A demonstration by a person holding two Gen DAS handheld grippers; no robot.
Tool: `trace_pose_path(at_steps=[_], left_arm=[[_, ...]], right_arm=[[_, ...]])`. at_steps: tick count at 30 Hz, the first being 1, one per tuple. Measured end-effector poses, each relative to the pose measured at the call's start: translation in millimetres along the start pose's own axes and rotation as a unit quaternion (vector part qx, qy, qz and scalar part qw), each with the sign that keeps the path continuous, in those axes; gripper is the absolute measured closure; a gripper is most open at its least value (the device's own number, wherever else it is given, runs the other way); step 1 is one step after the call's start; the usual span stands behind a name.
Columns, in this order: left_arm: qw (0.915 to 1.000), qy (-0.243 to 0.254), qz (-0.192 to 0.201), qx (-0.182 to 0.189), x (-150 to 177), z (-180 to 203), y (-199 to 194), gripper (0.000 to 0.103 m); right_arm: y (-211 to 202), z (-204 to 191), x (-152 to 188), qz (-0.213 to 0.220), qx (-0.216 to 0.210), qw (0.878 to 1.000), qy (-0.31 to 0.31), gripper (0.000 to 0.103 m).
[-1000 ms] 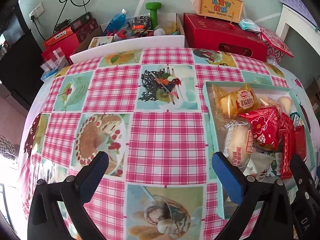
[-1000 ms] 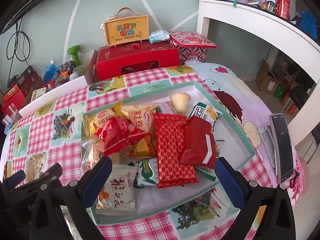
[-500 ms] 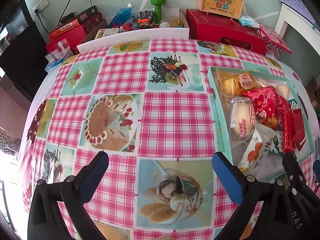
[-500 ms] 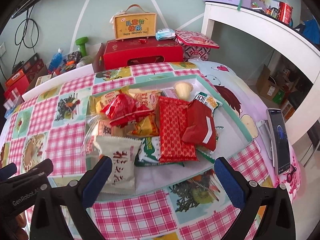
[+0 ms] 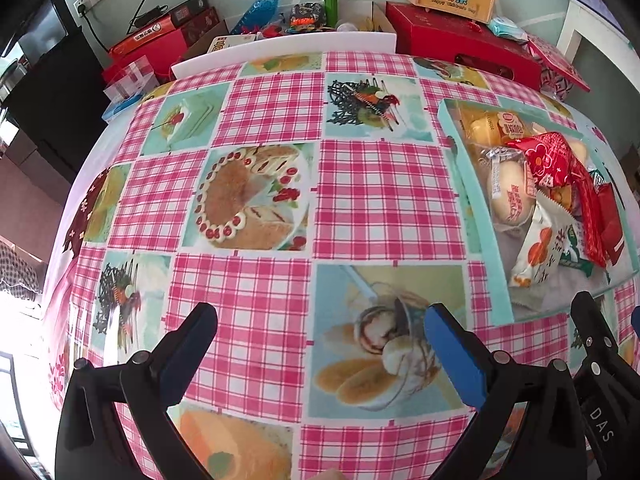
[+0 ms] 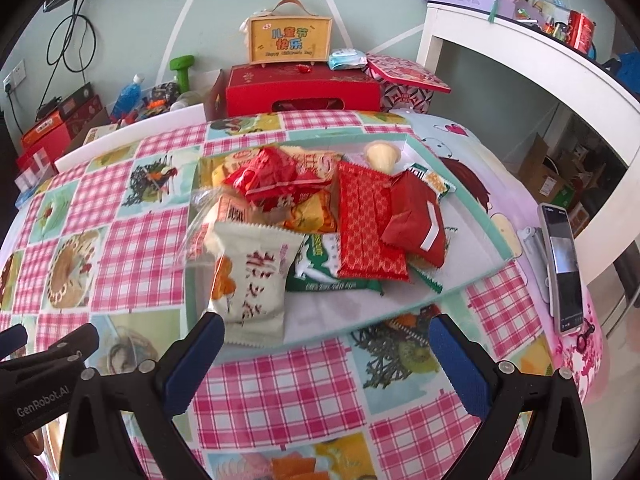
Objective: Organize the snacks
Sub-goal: 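Withdraw both open tools from the tray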
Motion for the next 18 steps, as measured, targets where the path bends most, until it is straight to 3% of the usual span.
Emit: trace_pose_path(at_steps=[18], left_arm=[[0.9996, 0.023, 0.001, 0.014, 35, -6, -6, 0.000]], right_arm=[[-6, 4, 30, -0.019, -0.012, 1.000, 0.006, 0.000]])
Point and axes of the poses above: each gripper's, at about its wrist camera, not at the fingertips, and y roughly the way its jaws point, z to its right, x to its underside, the point moved 2 cm from there along y, roughly the way its jaws point, and after that the axes turned 2 degrees about y, right-handed, at the moved point
